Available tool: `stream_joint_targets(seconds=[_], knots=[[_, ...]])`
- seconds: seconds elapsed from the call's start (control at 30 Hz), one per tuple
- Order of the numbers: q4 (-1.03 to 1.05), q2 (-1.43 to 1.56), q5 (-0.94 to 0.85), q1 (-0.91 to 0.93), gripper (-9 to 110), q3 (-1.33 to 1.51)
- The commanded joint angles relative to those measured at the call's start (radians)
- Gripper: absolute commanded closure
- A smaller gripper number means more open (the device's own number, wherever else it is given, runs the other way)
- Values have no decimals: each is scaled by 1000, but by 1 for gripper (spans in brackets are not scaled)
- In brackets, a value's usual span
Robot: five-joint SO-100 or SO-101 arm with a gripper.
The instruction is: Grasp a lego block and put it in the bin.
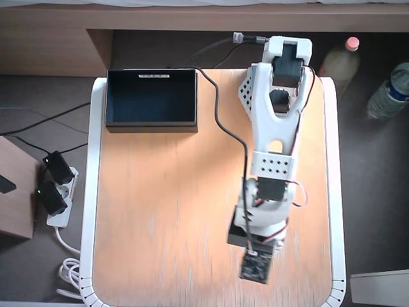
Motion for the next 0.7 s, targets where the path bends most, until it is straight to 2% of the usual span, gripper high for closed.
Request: stream_joint_targets(seconds=[0.0, 0.2, 0.53, 0.67], knots=[[127, 190, 15, 100, 101, -115], [290, 322, 23, 259, 101, -115], [607, 509, 163, 624, 101, -218], [635, 548, 221, 776, 101, -224]])
